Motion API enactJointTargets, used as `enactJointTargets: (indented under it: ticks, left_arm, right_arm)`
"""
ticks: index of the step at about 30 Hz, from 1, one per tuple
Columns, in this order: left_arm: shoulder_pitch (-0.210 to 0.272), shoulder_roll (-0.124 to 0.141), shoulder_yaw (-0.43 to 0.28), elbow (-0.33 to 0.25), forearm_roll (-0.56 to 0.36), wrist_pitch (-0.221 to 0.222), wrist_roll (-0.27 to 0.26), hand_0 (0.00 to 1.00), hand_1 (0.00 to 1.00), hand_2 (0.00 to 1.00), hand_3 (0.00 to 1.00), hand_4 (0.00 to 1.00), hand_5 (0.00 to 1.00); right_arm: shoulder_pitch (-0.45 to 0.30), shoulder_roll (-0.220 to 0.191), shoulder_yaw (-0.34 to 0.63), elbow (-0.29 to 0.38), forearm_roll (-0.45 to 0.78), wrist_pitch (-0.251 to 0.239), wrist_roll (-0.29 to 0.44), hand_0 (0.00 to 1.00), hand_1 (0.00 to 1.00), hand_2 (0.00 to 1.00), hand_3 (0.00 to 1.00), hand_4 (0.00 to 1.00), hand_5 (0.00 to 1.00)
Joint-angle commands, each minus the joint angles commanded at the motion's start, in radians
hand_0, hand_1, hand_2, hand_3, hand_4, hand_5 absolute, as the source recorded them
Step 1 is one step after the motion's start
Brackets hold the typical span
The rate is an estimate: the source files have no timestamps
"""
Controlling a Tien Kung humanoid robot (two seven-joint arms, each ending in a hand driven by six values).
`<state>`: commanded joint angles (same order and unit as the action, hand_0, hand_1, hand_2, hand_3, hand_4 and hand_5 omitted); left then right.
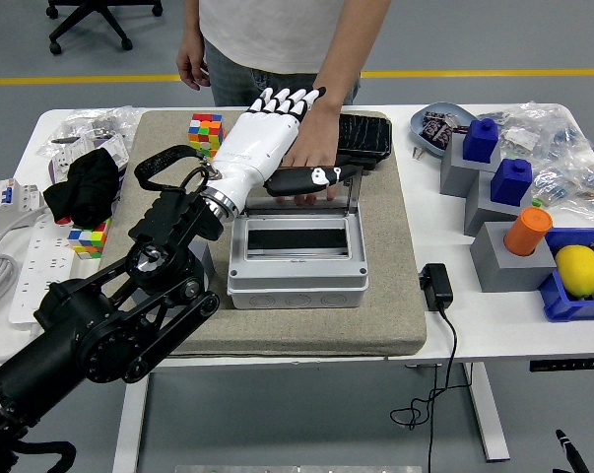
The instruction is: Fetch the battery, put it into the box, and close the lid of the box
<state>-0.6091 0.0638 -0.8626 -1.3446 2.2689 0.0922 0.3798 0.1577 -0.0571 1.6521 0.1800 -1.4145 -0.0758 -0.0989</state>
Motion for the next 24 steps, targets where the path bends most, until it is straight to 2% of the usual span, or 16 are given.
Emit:
enactJointTargets:
  ticks: [4,5,7,10,11,16,17,22,23,24]
  left_arm:
    - [-0.018,0.017,-0.005,-0.056,0.000,-0.161,0.162,0.998,0.998,0.998,0.987,0.998,0.998]
    - [-0.021,0.023,-0.003,-0.071,0.000,-0.199,0.200,0.998,0.974,0.894,0.841,0.998,0.998]
    - [-0.022,0.030,0.003,-0.100,0.000,-0.251,0.251,0.998,0.974,0.894,0.841,0.998,0.998]
    - [-0.023,0.032,0.010,-0.129,-0.010,-0.290,0.266,0.998,0.974,0.894,0.841,0.998,0.998]
    - [-0.022,0.031,0.012,-0.132,-0.011,-0.301,0.266,0.854,0.779,0.766,0.774,0.998,0.998]
    - [-0.017,0.028,0.019,-0.147,-0.074,-0.331,0.266,0.854,0.779,0.766,0.774,0.998,0.998]
    - [-0.017,0.028,0.021,-0.150,-0.086,-0.332,0.266,0.708,0.679,0.680,0.721,0.998,0.998]
    - [-0.015,0.023,0.026,-0.150,-0.120,-0.317,0.266,0.708,0.679,0.680,0.721,0.998,0.998]
    - [-0.014,0.022,0.025,-0.150,-0.122,-0.317,0.266,0.647,0.632,0.664,0.676,0.998,0.998]
    - [-0.014,0.023,0.025,-0.151,-0.123,-0.318,0.266,0.647,0.632,0.664,0.676,0.998,0.998]
  right_arm:
    - [0.002,-0.002,0.001,0.000,-0.001,0.000,0.001,0.786,0.690,0.686,0.759,0.998,0.998]
    - [0.002,-0.002,-0.001,0.000,0.001,0.000,0.002,0.787,0.690,0.686,0.759,0.998,0.998]
    - [0.002,-0.002,0.000,0.000,-0.001,0.000,0.001,0.787,0.690,0.686,0.759,0.998,0.998]
    - [-0.001,-0.001,0.002,0.000,-0.003,0.000,0.001,0.787,0.690,0.686,0.759,0.998,0.998]
    - [-0.001,-0.001,0.002,0.000,-0.004,0.000,0.000,0.787,0.690,0.686,0.759,0.998,0.998]
    - [0.002,-0.004,0.000,0.000,-0.002,-0.001,0.001,0.787,0.690,0.686,0.759,0.998,0.998]
    - [0.002,-0.004,0.000,0.000,-0.001,-0.001,0.002,0.786,0.690,0.686,0.759,0.998,0.998]
    - [0.002,-0.005,0.005,0.000,-0.004,-0.001,0.001,0.786,0.690,0.686,0.759,0.998,0.998]
    - [0.001,-0.005,0.005,0.000,-0.003,0.000,0.001,0.786,0.690,0.686,0.759,0.998,0.998]
    - [0.001,-0.005,0.005,0.000,-0.003,0.000,0.001,0.786,0.690,0.686,0.759,0.998,0.998]
